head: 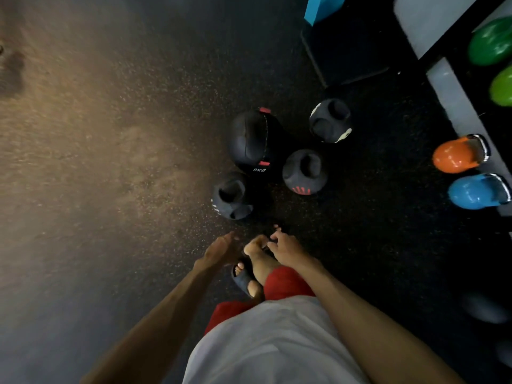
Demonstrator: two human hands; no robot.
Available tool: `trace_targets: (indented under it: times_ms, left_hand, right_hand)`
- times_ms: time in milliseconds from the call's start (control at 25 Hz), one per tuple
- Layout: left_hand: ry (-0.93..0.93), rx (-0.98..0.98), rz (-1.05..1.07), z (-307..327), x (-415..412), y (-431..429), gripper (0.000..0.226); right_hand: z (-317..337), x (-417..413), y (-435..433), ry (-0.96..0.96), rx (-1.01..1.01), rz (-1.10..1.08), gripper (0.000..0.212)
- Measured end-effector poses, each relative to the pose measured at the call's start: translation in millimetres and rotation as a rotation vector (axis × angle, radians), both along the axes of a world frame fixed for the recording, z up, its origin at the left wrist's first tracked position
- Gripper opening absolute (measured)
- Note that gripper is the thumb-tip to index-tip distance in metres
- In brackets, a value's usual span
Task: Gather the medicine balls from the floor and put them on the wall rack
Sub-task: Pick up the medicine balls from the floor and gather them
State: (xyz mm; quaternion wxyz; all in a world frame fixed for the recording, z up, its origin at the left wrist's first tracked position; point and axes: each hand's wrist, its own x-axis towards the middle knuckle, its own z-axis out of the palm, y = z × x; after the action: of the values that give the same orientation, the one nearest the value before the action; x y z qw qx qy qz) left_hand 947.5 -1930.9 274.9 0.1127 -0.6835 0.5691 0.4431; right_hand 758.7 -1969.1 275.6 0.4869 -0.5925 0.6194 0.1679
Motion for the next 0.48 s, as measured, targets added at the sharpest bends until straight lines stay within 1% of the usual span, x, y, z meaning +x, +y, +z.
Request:
trace_targets:
  times_ms: [120, 160, 240, 320, 360, 440, 480]
  left_hand:
    - [-0.02, 0.053, 0.129, -12.7, 26.7, -29.6, 0.035]
    - [-0.013, 0.076, 0.142, -14.9, 35.8, -38.6, 0.034]
    - [-0.019, 0.127, 0.128, -14.4, 52.9, -67.7, 0.034]
    - [-0.021, 0.175, 0.115, -15.1, 70.0, -92.2, 0.035]
    - [-0.016, 0.184, 0.098, -17.9, 77.8, -103.3, 0.034]
    - [-0.009, 0.198, 0.109, -44.1, 88.9, -140.1, 0.031]
    - [-0.004, 0.17, 0.141, -38.8, 90.8, -149.4, 0.029]
  right_hand:
    - [-20.3, 27.4, -28.3, -0.017, 0.016, -0.055, 0.033]
    - [-26.2, 34.3, -37.8, -0.023, 0.031, -0.071, 0.032]
    - [-38.3, 48.8, -60.8, -0.022, 0.057, -0.077, 0.03]
    - [-48.8, 61.2, -75.8, -0.016, 0.085, -0.134, 0.027]
    - [-53.4, 65.2, -83.6, -0.013, 0.097, -0.182, 0.027]
    - [-89.4, 74.6, -101.9, -0.022, 0.138, -0.274, 0.028]
    - [-84.7, 78.7, -107.5, -0.03, 0.129, -0.275, 0.028]
